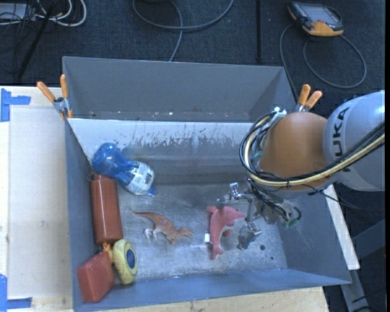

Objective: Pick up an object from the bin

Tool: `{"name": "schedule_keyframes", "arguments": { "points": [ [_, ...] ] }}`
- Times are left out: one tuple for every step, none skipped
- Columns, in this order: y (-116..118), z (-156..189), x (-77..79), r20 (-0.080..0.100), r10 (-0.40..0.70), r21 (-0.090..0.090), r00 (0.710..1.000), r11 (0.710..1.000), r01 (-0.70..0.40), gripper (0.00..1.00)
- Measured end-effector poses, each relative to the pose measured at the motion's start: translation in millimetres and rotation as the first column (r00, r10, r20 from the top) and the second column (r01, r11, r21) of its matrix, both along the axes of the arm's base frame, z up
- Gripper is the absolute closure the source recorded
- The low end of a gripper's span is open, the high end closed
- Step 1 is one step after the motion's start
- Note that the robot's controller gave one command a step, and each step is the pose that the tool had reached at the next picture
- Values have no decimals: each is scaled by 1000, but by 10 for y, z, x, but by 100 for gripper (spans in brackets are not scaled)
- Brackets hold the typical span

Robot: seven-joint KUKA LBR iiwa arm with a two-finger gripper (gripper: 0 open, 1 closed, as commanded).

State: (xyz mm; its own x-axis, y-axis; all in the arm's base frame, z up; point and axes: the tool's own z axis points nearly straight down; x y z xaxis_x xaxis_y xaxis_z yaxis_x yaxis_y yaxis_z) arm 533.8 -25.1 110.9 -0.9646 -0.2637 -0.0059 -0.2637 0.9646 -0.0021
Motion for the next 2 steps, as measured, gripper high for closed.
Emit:
{"name": "schedule_keyframes", "arguments": {
  "points": [
    [53,-146,39,-11,130,2,992,992,-130,0],
    [152,-14,27,-6,314,1,949,949,-314,0]
  ]
}}
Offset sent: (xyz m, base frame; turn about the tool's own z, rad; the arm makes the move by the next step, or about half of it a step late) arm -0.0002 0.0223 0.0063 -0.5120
